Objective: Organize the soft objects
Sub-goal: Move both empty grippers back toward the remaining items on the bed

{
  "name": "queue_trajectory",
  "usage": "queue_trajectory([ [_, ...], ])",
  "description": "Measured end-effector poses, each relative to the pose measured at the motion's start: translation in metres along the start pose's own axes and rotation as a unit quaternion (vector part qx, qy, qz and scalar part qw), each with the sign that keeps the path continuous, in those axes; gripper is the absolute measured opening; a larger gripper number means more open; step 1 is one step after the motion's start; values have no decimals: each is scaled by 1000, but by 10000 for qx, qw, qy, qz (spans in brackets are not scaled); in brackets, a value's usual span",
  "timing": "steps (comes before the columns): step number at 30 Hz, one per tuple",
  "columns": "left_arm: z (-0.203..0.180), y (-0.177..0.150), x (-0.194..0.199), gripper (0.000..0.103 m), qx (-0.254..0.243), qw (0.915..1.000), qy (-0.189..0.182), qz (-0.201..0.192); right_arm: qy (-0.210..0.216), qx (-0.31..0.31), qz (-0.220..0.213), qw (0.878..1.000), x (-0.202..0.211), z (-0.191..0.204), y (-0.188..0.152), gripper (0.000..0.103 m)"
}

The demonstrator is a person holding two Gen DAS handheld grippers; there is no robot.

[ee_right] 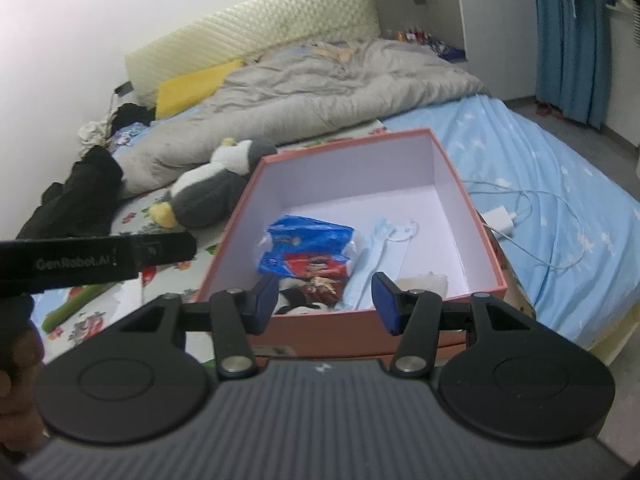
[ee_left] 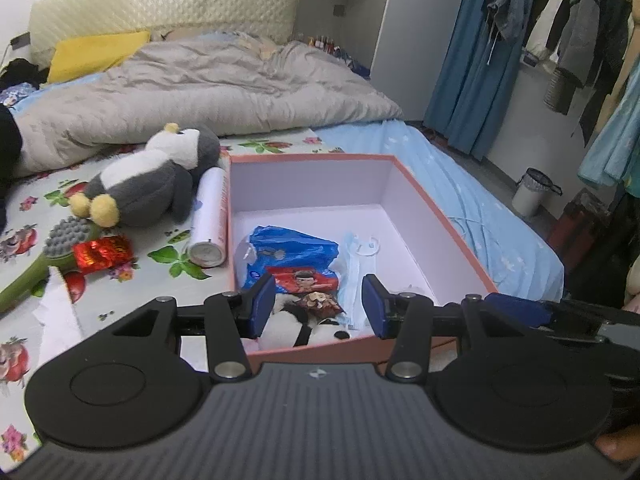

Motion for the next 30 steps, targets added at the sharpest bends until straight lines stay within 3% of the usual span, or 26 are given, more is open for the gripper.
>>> queue_trajectory([
  [14, 37, -41, 71, 55, 305, 9991, 192, -240, 325, 155, -135, 9993, 39, 46, -29, 54],
  [30, 94, -95, 137, 59, 834, 9915, 915, -396, 1095, 698, -69, 9915, 51, 113, -58, 54],
])
Point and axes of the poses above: each gripper's, at about its wrist camera, not at the fingertips, and x roughly against the way its jaws point, z to its left, y to its top, the point moved 3 cm from there along -x, roughly the way its jaws point, and after that the axes turned 3 degrees about x, right-handed, at the moved point
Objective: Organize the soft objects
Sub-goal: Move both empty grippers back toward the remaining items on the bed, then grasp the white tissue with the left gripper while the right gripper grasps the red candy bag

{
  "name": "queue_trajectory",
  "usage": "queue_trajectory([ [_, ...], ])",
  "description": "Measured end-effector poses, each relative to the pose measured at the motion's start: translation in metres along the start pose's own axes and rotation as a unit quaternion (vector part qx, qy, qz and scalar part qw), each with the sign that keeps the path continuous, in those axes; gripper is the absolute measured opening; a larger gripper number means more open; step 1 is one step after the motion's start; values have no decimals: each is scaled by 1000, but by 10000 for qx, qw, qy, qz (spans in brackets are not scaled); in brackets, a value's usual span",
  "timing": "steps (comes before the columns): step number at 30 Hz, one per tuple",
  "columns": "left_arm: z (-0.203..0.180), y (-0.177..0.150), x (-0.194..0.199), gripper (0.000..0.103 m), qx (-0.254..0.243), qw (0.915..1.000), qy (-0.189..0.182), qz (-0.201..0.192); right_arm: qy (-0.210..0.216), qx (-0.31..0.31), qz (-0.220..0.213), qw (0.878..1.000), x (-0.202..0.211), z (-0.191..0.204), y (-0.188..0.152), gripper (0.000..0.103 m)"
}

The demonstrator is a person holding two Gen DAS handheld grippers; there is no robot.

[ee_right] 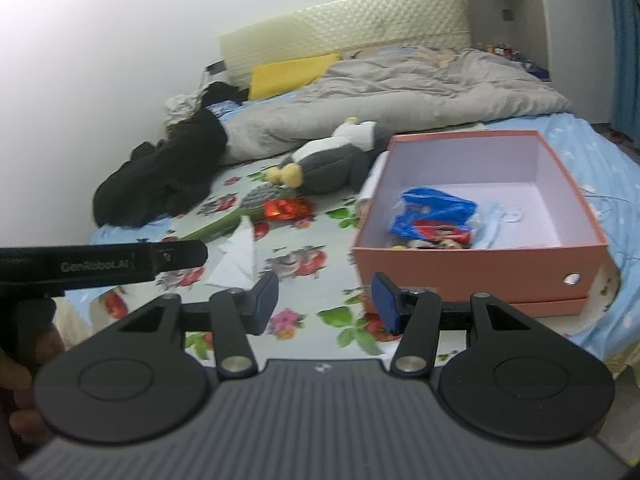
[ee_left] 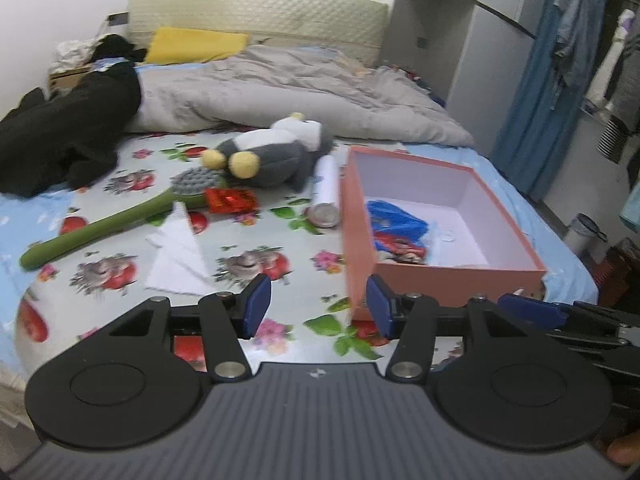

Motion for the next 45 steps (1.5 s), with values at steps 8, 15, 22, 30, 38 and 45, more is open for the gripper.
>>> queue_trajectory([
  [8, 32, -10, 26, 65, 245, 9989, 353, -167, 273, 265, 34, 9993, -4, 28, -5, 54],
  [15, 54, -23, 31, 65, 427, 9976, 489, -239, 336, 413, 125, 9985, -11, 42, -14, 54],
  [22, 72, -31, 16, 65, 549, 9975, 435, -135, 285, 483, 260, 9981, -25, 45, -21, 54],
  [30, 99, -29, -13, 65, 586, 9967, 556, 14, 176, 442, 259, 9985, -57, 49, -19, 54],
  [38, 120, -22, -58, 65, 589, 9958, 623, 322, 162, 420, 282, 9986, -92, 49, -18, 54],
  [45, 133, -17, -102, 65, 591, 9952, 642, 434, 226, 433, 361, 9982, -128, 47, -12, 55],
])
Point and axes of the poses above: each gripper's, at about its wrist camera, not at the fingertips, and x roughly against the way its jaws point, z to its left, y to its top, the point moved 3 cm from there along -x, roughly the way its jaws point, and after that the axes turned 3 degrees about x, right-handed, at the moved point
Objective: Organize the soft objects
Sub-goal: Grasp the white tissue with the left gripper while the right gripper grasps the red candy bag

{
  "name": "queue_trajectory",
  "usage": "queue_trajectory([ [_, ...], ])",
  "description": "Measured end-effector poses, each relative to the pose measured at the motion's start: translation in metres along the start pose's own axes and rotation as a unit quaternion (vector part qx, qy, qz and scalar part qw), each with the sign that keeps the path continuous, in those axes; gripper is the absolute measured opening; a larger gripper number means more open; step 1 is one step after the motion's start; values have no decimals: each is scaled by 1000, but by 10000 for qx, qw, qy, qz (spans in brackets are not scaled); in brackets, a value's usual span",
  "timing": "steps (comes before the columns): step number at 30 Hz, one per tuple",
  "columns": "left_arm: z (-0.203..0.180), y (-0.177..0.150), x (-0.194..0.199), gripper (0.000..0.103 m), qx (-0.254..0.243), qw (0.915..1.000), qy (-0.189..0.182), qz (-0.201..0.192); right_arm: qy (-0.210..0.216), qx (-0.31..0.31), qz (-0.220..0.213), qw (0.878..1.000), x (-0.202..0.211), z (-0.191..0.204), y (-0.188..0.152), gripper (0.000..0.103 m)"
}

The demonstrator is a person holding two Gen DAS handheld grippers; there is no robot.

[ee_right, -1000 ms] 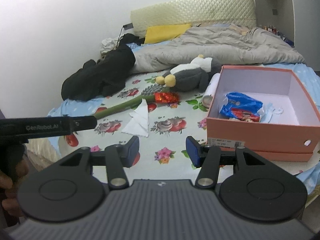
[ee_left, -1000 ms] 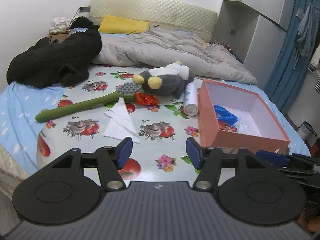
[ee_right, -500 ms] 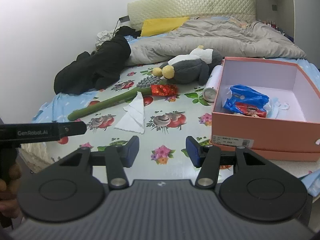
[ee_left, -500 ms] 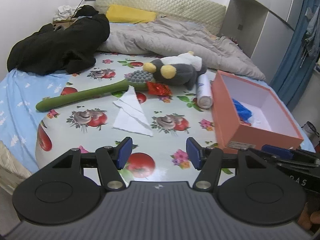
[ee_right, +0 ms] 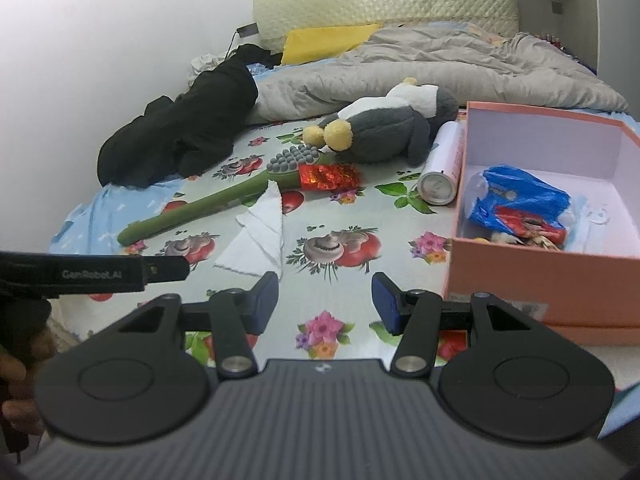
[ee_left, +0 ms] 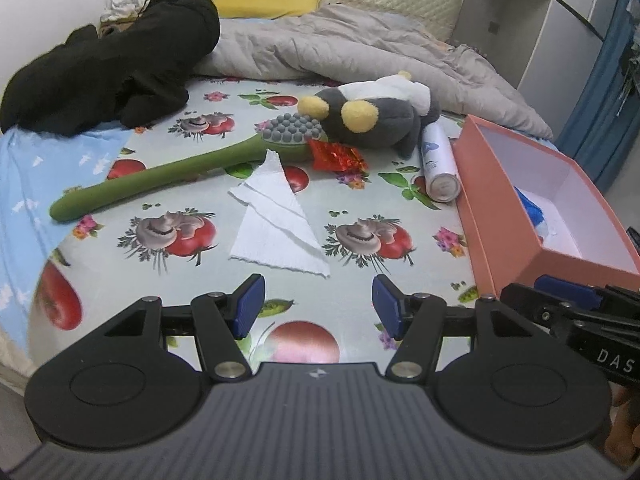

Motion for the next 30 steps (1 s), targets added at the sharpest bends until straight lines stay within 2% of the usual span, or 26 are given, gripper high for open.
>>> queue_trajectory([
  [6, 14, 11, -47, 65, 120, 9998, 76, 158, 184, -85, 123, 9997, -47, -2, 11, 54],
  [14, 35, 35, -107, 67, 306, 9994, 138, 119, 309, -43, 102, 9995, -120, -1, 32, 54],
  [22, 42, 50, -157, 68, 584, 9981, 66, 176, 231, -123, 115, 9996, -181, -14, 56, 55],
  [23, 42, 50, -162, 68, 561, 9983, 66, 173, 200, -122, 118, 9997, -189, -15, 59, 55],
  [25, 42, 51, -174, 68, 479, 9986, 142, 155, 196, -103, 96, 9997, -206, -15, 67, 67],
  [27, 44, 52, -186, 69, 449, 9986, 236, 145, 156, -105, 0, 9998, -220, -14, 74, 72],
  [30, 49, 53, -201, 72, 495, 9984, 230, 173, 46, -140, -68, 9999, -243, -17, 83, 73],
])
Point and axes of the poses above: each gripper's, at about its wrist camera, not at the fingertips, and x roughly against the way its jaws point, z to its left, y to its top, the point moved 3 cm from there along -x, roughly the way its jaws point, and after that the axes turned 3 degrees about x, right-handed, at the moved point
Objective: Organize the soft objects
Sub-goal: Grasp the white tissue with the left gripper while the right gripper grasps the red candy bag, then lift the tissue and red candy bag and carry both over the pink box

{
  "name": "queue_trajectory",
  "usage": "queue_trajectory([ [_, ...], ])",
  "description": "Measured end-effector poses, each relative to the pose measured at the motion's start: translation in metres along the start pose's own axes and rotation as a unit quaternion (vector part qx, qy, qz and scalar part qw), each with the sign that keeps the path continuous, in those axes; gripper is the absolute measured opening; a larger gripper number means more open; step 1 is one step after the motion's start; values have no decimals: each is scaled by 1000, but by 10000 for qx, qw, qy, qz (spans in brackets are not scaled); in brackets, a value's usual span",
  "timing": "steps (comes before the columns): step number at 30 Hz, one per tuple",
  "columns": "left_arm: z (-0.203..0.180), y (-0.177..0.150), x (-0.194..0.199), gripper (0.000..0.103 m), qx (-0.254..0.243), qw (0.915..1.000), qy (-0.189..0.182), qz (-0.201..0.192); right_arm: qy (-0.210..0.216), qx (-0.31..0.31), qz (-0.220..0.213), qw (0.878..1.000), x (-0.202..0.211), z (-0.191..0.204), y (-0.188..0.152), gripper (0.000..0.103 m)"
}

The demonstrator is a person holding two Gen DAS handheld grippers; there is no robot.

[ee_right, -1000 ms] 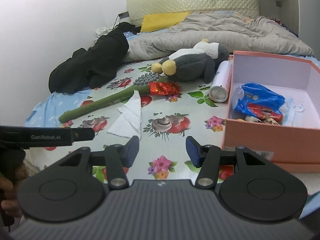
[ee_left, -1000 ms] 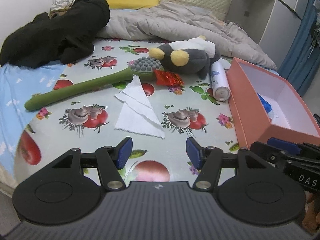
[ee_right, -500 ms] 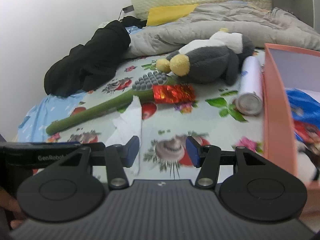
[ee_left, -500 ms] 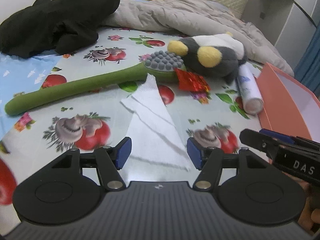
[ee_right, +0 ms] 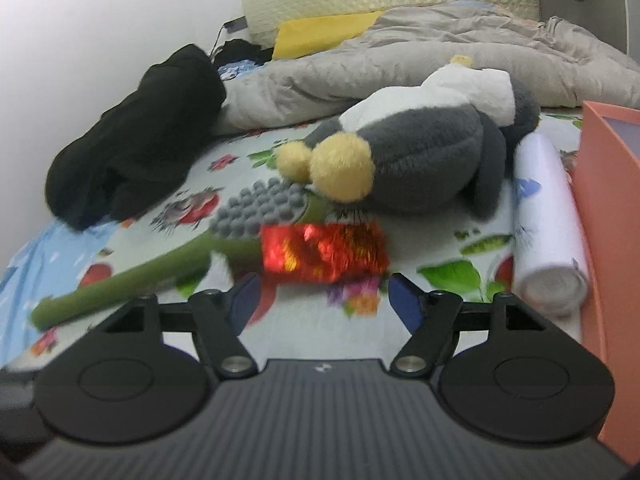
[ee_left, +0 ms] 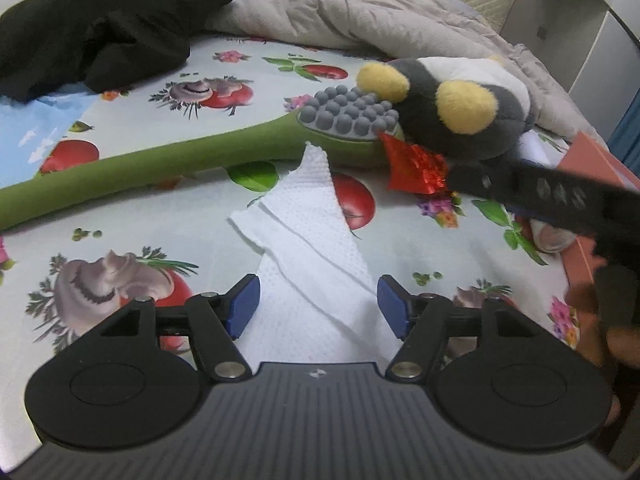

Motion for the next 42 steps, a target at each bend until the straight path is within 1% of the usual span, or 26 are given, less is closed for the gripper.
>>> queue_trajectory([
  [2, 1, 1, -6, 74, 0, 10000, 37, -28, -100, 22, -22, 9999, -14, -2, 5, 73],
  [7, -1, 1, -12, 74, -89, 9998, 5, -169, -298, -4, -67, 9995, -49, -10, 12, 72],
  [10, -7, -2, -14, 74, -355, 9992, 81, -185, -304, 24, 41, 9995, -66, -13, 11, 72],
  [12, -9, -4, -15, 73, -491, 9986, 122, -182, -234, 4, 191, 9995, -75, -15, 7, 72],
  [13, -9, -4, -15, 73, -527, 9984, 128, -179, -185, 8, 192, 9996, -76, -15, 6, 72],
  [14, -10, -5, -15, 72, -562, 9982, 127, -178, -185, 67, 155, 9997, -75, -14, 5, 70],
  [16, -11, -7, -15, 71, -658, 9975, 160, -176, -162, 126, 175, 9996, -74, -13, 3, 60],
  [17, -12, -7, -15, 68, -697, 9973, 174, -177, -183, 132, 186, 9996, -73, -12, 3, 58],
  [19, -13, -8, -14, 64, -737, 9970, 143, -166, -244, 129, 208, 9994, -71, -12, 3, 47],
  [21, -13, -9, -13, 58, -741, 9971, 103, -151, -262, 75, 221, 9994, -68, -13, 4, 41],
  [23, -15, -10, -12, 48, -764, 9969, 98, -157, -227, 42, 236, 9995, -65, -15, 4, 41],
  [24, -15, -11, -11, 45, -755, 9970, 87, -159, -214, 40, 255, 9994, -63, -15, 2, 40],
  [25, -15, -12, -10, 39, -736, 9971, 69, -155, -223, 64, 274, 9994, -60, -15, 1, 40],
  [26, -15, -12, -9, 29, -694, 9975, 41, -146, -229, 98, 288, 9993, -57, -14, 0, 40],
  [27, -14, -12, -8, 24, -637, 9979, 14, -134, -219, 135, 298, 9992, -54, -13, -2, 40],
  [28, -13, -12, -7, 15, -565, 9983, 0, -120, -205, 155, 300, 9992, -51, -12, -3, 39],
  [29, -12, -12, -6, 11, -516, 9986, -12, -109, -199, 175, 309, 9992, -48, -11, -4, 39],
  [35, -2, -16, 7, 7, -92, 9999, 4, -103, -218, 299, 321, 9988, -23, -5, -11, 39],
  [42, -8, -22, 32, 7, -89, 9998, -99, -152, -214, 173, 298, 9992, 19, 0, -19, 39],
])
Point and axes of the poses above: each gripper's, at about its wrist camera, not at the fingertips, and x roughly against the way its jaws point, z to its left, y to its top, the point moved 3 cm from there along -x, roughly the way its jaws point, and after that the axes turned 3 degrees about x, right-handed, at the moved point
